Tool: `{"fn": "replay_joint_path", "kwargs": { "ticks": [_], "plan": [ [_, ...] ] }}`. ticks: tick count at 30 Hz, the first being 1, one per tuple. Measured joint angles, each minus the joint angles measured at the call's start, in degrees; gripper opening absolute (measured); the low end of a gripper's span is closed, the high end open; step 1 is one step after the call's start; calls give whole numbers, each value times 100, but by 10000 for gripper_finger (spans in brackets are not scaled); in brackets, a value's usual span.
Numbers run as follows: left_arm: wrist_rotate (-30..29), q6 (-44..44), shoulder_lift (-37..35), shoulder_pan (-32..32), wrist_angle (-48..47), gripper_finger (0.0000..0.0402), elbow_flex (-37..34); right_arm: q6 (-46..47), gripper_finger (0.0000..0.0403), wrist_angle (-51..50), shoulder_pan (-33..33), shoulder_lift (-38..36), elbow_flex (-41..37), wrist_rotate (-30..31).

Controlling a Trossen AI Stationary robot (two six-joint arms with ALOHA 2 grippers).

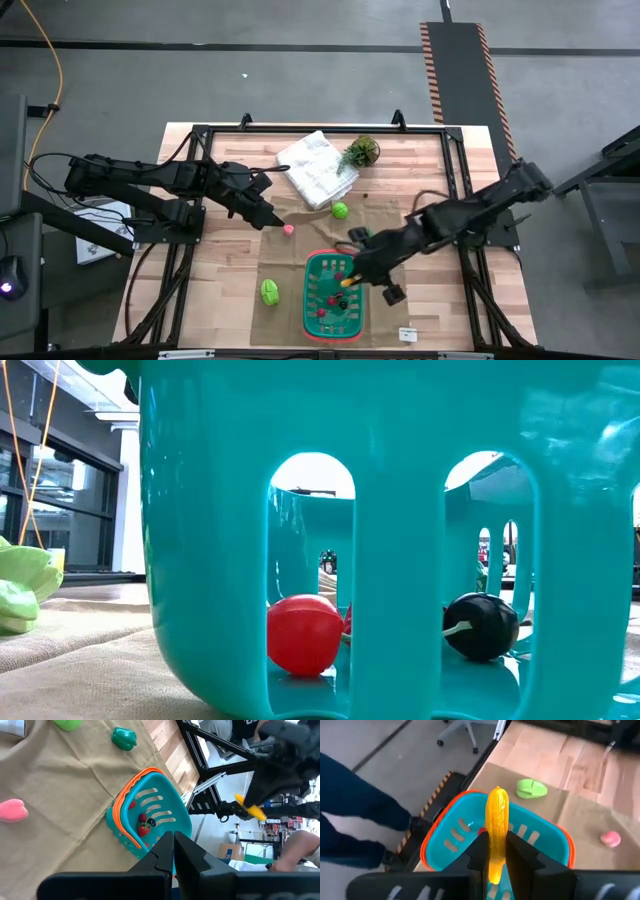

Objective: Pick and placing Produce into tupperware
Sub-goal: Put the yellow corn into the blue bin

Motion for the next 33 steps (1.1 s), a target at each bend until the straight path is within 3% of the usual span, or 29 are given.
{"fn": "replay_joint_path", "kwargs": {
  "ticks": [7,11,19,33],
  "plan": [
    [43,28,-2,0,-79,3,2,-8,39,-1366,-219,1241,1445,-37],
    [253,231,-2,0,-307,3,2,31,39,-1856,-335,1811,1901,-296],
    [769,833,-2,0,-852,3,2,411,39,-1651,-373,2385,1809,-587],
    [734,1794,-2,0,-1448,3,2,1235,39,-1403,-469,3186,1809,-833]
  ]
}}
